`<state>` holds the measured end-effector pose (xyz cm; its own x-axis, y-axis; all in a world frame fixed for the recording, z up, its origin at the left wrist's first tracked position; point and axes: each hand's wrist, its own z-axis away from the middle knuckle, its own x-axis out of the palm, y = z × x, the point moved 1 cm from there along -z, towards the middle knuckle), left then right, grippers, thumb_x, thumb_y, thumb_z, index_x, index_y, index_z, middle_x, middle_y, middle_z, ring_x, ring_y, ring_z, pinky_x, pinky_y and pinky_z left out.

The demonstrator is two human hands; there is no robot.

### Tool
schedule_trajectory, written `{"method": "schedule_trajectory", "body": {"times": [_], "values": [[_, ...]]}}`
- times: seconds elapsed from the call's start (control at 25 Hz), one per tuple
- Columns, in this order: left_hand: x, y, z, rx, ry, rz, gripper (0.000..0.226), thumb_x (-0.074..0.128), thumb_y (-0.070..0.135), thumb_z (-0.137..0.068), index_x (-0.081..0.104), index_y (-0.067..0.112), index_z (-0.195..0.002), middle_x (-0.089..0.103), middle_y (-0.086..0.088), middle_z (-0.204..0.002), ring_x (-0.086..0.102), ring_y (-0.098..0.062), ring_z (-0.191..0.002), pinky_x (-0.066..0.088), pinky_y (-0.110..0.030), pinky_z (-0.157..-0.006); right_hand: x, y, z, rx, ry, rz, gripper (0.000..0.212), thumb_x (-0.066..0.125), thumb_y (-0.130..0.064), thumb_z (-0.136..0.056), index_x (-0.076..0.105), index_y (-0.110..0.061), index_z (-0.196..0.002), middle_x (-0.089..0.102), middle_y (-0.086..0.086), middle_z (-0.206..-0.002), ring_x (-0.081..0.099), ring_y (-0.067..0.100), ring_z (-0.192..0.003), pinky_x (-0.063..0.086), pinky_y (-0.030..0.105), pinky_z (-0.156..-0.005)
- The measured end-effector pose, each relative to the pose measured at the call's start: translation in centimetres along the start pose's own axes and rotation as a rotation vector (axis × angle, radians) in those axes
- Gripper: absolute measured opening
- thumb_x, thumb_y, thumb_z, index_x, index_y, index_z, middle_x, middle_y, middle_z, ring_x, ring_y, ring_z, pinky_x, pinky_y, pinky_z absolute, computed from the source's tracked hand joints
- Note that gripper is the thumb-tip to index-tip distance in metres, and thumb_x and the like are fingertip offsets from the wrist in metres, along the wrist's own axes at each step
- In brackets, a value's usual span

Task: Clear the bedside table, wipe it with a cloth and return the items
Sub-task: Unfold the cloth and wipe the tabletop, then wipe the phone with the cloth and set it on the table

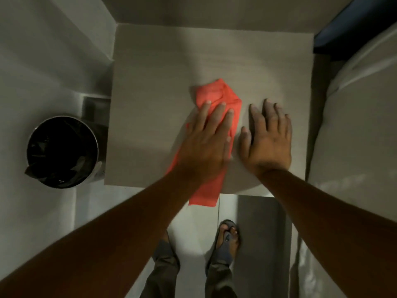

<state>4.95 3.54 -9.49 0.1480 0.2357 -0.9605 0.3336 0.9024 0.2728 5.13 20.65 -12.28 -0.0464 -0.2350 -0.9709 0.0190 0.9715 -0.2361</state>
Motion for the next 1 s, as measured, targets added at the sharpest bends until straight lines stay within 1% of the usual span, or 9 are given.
{"method": "schedule_trajectory", "body": {"times": [0.16,0.28,0.4,0.48,0.6,0.72,0.84,0.92,1.0], "values": [[-0.2,0.7,-0.1,-0.052,-0.073,-0.030,0.057,0.037,0.034,-0.103,0.036,0.013,-0.157,0.035,-0.012,-0.165,0.023,-0.038,-0.155,0.023,-0.054,-0.123,-0.9,-0.7,0.0,0.020,-0.085,-0.004,0.056,0.037,-0.037,-0.102,0.037,-0.017,-0.155,0.032,0.019,-0.164,0.022,0.037,-0.154,0.013,0.052,-0.127],[-2.4,2.8,-0.3,-0.107,-0.214,-0.077,0.061,0.038,0.039,-0.104,0.026,0.020,-0.161,0.022,-0.006,-0.170,0.012,-0.034,-0.158,0.012,-0.055,-0.125,-6.5,-1.5,-0.3,0.156,-0.208,-0.195,0.053,0.044,-0.028,-0.103,0.042,-0.009,-0.152,0.036,0.019,-0.162,0.025,0.033,-0.154,0.017,0.039,-0.126],[-6.1,9.0,0.9,-0.068,-0.107,0.019,0.061,0.037,0.044,-0.102,0.038,0.015,-0.155,0.036,-0.011,-0.164,0.027,-0.038,-0.152,0.016,-0.054,-0.121,-15.9,0.0,1.2,0.417,0.178,-0.540,0.039,0.056,-0.017,-0.095,0.061,-0.003,-0.132,0.059,0.020,-0.137,0.051,0.036,-0.133,0.039,0.038,-0.113],[-8.2,16.8,1.0,0.123,-0.025,0.190,0.068,0.040,0.044,-0.096,0.038,0.007,-0.153,0.045,-0.017,-0.156,0.040,-0.041,-0.141,0.030,-0.054,-0.116,-22.5,4.5,4.3,0.503,0.528,-0.521,0.029,0.061,-0.014,-0.091,0.067,-0.007,-0.118,0.065,0.015,-0.118,0.062,0.031,-0.111,0.049,0.036,-0.100],[-10.4,27.8,0.6,0.403,-0.130,0.365,0.077,0.054,0.049,-0.090,0.040,0.006,-0.151,0.048,-0.016,-0.150,0.044,-0.035,-0.136,0.037,-0.050,-0.112,-28.8,11.6,10.3,0.830,0.577,-0.414,0.027,0.066,-0.018,-0.089,0.067,-0.011,-0.115,0.061,0.007,-0.112,0.059,0.017,-0.101,0.037,0.004,-0.085],[-10.7,33.9,-2.3,0.456,-0.261,0.277,0.084,0.068,0.055,-0.081,0.042,0.008,-0.146,0.049,-0.013,-0.145,0.044,-0.032,-0.133,0.035,-0.045,-0.112,-30.3,16.5,13.0,1.128,0.300,-0.413,0.043,0.068,-0.032,-0.090,0.057,-0.014,-0.127,0.053,0.005,-0.125,0.056,0.017,-0.099,0.034,0.009,-0.069],[-10.8,36.3,-4.8,0.432,-0.310,0.168,0.067,0.078,0.043,-0.068,0.055,0.010,-0.122,0.057,-0.013,-0.125,0.052,-0.033,-0.116,0.042,-0.041,-0.098,-30.3,18.3,12.0,1.222,0.178,-0.464,0.065,0.073,-0.042,-0.086,0.049,-0.010,-0.137,0.049,0.007,-0.127,0.052,0.019,-0.095,0.045,0.027,-0.076],[-11.6,36.4,-5.7,0.403,-0.397,0.235,0.070,0.083,0.044,-0.059,0.056,0.012,-0.116,0.061,-0.010,-0.115,0.059,-0.031,-0.105,0.049,-0.040,-0.086,-30.4,18.8,11.4,1.257,0.197,-0.606,0.056,0.076,-0.039,-0.084,0.058,-0.004,-0.124,0.064,0.013,-0.120,0.066,0.029,-0.094,0.058,0.041,-0.081],[-12.6,33.6,-6.0,0.273,-0.503,0.455,0.072,0.086,0.048,-0.051,0.057,0.019,-0.110,0.067,0.000,-0.102,0.068,-0.023,-0.090,0.057,-0.036,-0.070,-30.5,17.7,10.8,1.214,0.227,-0.947,0.041,0.076,-0.031,-0.088,0.065,-0.003,-0.115,0.074,0.018,-0.101,0.074,0.029,-0.080,0.063,0.043,-0.071]]}}
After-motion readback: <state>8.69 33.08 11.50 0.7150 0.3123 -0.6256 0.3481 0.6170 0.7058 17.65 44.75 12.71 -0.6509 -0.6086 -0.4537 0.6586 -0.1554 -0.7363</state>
